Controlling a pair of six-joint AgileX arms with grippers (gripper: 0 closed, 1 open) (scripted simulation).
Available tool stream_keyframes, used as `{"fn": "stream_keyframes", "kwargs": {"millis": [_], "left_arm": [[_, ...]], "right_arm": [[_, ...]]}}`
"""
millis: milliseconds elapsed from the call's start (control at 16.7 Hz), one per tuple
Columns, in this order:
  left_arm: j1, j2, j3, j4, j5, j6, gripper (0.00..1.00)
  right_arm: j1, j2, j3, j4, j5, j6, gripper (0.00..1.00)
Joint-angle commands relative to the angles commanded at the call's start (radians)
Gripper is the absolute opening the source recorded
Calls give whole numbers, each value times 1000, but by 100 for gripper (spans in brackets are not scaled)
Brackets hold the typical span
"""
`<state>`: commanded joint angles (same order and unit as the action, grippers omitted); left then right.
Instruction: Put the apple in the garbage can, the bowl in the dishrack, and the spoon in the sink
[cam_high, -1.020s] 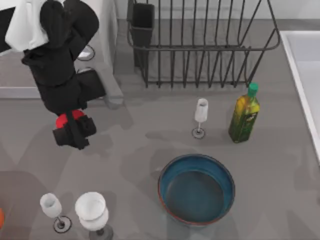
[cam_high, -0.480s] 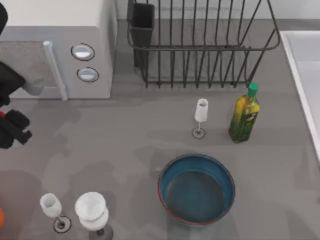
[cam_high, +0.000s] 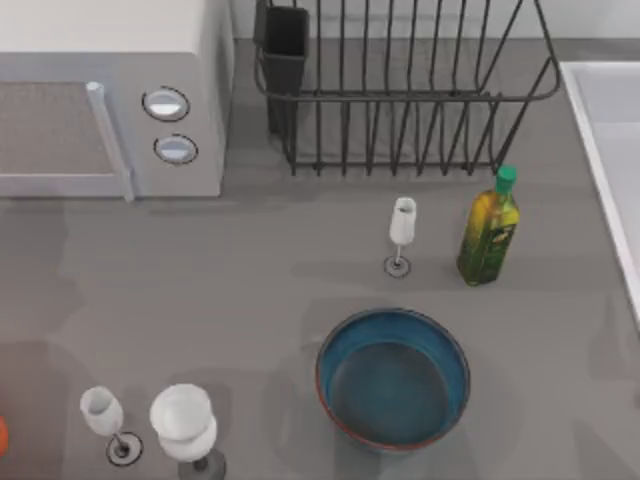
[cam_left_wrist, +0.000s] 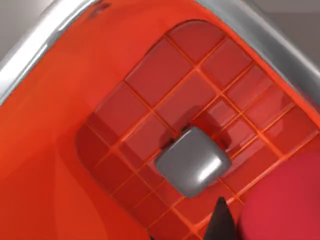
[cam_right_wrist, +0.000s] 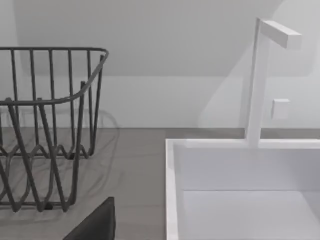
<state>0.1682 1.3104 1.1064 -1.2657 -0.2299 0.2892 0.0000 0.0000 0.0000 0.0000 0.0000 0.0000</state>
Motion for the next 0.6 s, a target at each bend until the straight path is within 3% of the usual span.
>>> {"fn": "stream_keyframes", "kwargs": {"millis": [180,600], "left_arm": [[50,-46,-31,-17,-27,-45,0],[55,-41,-54,35,-9,-32,0]], "right_arm": [[0,0,0,0,0,0,100],[0,0,0,0,0,0,100]]}}
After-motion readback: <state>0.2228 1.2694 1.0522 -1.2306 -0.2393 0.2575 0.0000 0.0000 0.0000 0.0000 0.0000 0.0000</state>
